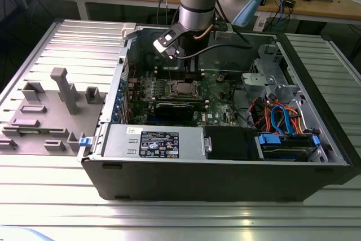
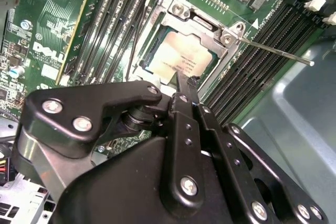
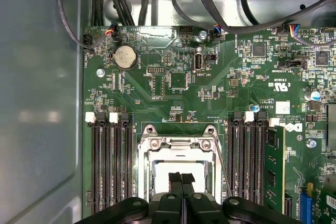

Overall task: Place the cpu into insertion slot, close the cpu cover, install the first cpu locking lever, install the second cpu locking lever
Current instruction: 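Install the first cpu locking lever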

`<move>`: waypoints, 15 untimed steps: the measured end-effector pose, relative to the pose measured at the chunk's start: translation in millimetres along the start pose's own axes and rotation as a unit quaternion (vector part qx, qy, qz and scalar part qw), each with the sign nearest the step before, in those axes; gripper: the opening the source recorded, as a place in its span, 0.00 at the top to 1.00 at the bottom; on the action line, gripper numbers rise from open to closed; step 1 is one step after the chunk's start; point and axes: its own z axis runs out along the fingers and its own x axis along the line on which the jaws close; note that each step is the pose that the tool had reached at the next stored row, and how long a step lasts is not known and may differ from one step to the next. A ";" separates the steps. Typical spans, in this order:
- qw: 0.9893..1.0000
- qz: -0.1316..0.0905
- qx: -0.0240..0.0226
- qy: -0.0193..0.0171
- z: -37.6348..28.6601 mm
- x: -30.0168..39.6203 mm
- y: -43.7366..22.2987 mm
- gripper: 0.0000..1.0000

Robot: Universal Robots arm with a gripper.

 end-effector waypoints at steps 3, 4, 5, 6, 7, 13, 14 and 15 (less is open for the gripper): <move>1.000 0.000 0.000 0.002 -0.1 0.0 0.0 0.89; 1.000 0.000 0.000 0.002 -0.1 0.0 0.0 0.89; 1.000 0.000 0.000 0.002 -0.4 -0.1 -0.1 0.89; 1.000 0.000 0.000 0.002 -0.7 -0.1 0.0 0.89; 1.000 0.000 0.000 0.002 -1.1 -0.1 0.0 0.89; 1.000 0.000 0.001 0.003 -1.1 0.0 0.1 0.89; 1.000 0.000 0.001 0.003 -1.1 0.0 0.1 0.89; 1.000 0.000 0.001 0.003 -1.1 0.0 0.1 0.89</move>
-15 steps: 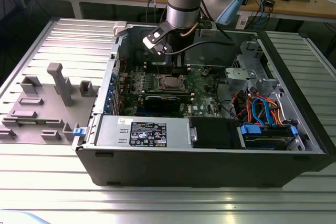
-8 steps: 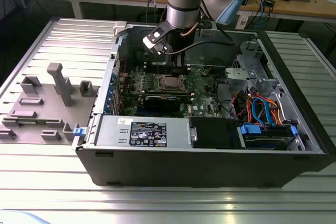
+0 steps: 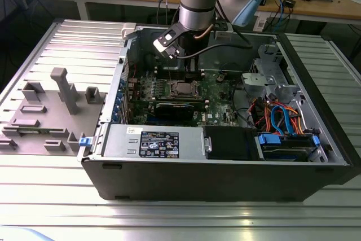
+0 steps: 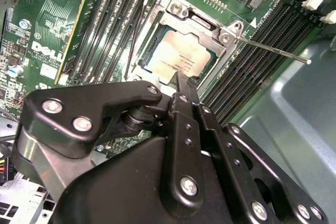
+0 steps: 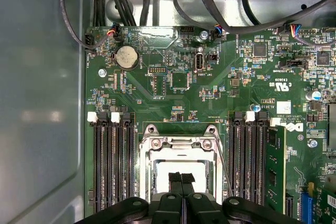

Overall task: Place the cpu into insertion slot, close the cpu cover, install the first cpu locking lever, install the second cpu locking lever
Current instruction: 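Install the first cpu locking lever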

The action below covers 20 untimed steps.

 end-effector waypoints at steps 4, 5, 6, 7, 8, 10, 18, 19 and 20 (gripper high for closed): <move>1.000 0.000 0.000 0.000 -0.1 0.0 0.0 0.89; 1.000 0.000 0.000 0.000 -0.7 0.0 0.0 0.89; 1.000 0.000 0.000 0.000 -1.2 0.0 0.0 0.89; 1.000 0.000 0.000 0.000 -1.8 0.0 0.0 0.89; 1.000 0.000 0.000 0.000 -2.7 0.0 0.0 0.89; 1.000 0.000 0.000 0.000 -5.9 0.1 0.1 0.89; 1.000 0.000 0.000 0.000 -21.3 0.2 0.2 0.89; 1.000 0.000 0.000 0.000 -23.2 0.2 0.2 0.89; 1.000 0.000 0.000 0.000 -26.1 0.2 0.3 0.89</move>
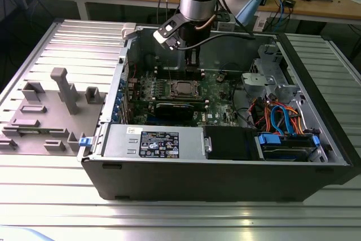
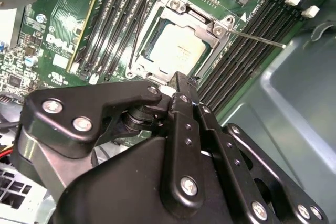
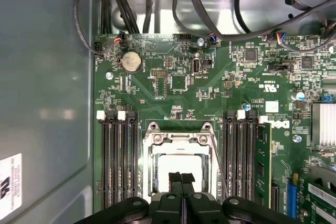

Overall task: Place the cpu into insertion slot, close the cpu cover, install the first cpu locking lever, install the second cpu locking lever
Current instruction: 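Install the first cpu locking lever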

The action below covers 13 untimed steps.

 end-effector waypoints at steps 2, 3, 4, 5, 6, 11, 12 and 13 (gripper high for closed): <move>1.000 0.000 0.000 0.000 -5.1 0.1 0.0 0.89; 1.000 0.000 0.000 0.000 -6.4 0.1 0.1 0.89; 1.000 0.000 0.000 0.000 -8.0 0.1 0.1 0.89; 1.000 0.000 0.000 0.000 -9.0 0.1 0.1 0.89; 1.000 0.000 0.000 0.000 -9.8 0.1 0.1 0.89; 1.000 0.000 0.000 0.000 -11.1 0.1 0.1 0.89; 1.000 0.000 0.000 0.000 -11.1 0.1 0.1 0.89; 1.000 0.000 0.000 0.000 -11.2 0.1 0.1 0.89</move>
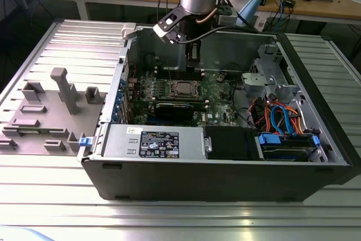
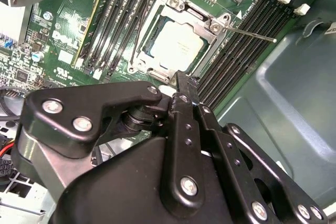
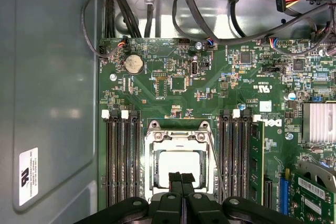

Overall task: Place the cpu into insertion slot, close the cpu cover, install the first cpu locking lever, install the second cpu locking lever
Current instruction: 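Install the first cpu locking lever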

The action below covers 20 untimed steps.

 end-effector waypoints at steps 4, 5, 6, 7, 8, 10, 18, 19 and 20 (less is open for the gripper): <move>1.000 0.000 0.000 0.000 -0.1 0.0 0.0 0.89; 1.000 0.000 0.000 0.000 -0.1 0.0 0.0 0.89; 1.000 0.000 0.000 0.000 -0.1 0.0 0.0 0.89; 1.000 0.000 0.000 0.000 -0.1 0.0 0.0 0.89; 1.000 -0.001 0.000 0.000 -0.1 0.0 0.0 0.89; 1.000 -0.004 0.000 0.000 -0.1 0.0 0.0 0.89; 0.998 -0.063 0.001 0.001 -0.1 0.0 0.0 0.89; 0.998 -0.063 0.001 0.001 -0.1 0.0 0.0 0.89; 0.998 -0.063 0.001 0.001 -0.1 0.0 0.0 0.89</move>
